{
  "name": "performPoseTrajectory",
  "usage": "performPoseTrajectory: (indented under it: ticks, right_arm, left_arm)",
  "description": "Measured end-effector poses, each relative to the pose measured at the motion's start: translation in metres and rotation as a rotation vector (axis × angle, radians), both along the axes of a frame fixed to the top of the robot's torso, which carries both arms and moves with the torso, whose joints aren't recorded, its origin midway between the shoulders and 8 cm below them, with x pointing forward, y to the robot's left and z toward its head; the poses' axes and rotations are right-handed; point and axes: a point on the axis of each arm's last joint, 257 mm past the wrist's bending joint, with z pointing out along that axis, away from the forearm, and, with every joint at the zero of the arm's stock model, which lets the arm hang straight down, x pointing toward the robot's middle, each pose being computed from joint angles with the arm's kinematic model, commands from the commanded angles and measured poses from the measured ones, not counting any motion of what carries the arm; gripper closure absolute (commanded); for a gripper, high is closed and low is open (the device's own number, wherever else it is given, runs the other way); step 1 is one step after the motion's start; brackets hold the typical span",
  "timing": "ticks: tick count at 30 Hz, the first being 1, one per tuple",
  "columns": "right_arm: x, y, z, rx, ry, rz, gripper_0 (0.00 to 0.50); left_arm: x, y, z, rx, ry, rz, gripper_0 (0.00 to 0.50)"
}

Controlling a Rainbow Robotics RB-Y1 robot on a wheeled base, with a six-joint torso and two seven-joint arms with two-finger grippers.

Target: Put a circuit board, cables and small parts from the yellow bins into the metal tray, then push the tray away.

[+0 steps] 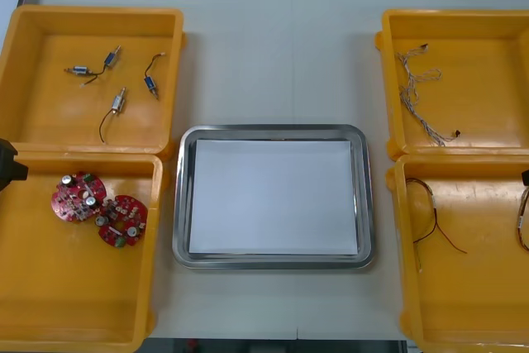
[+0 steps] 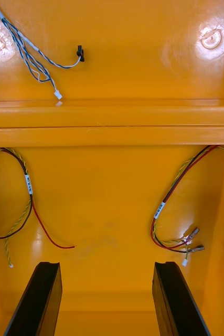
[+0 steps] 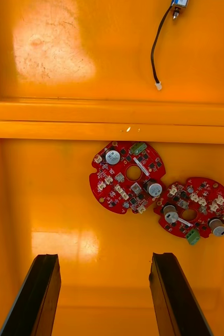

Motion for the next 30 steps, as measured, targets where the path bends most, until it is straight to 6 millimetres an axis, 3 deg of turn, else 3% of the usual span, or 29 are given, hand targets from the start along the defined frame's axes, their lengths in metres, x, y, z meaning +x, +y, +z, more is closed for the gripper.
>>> performPoseTrajectory:
  ticks: [30]
  right_arm:
    - [0.0, 0.0, 0.0, 0.0, 0.0, 0.0, 0.0]
  left_arm:
    - [0.0, 0.0, 0.0, 0.0, 0.0, 0.0, 0.0]
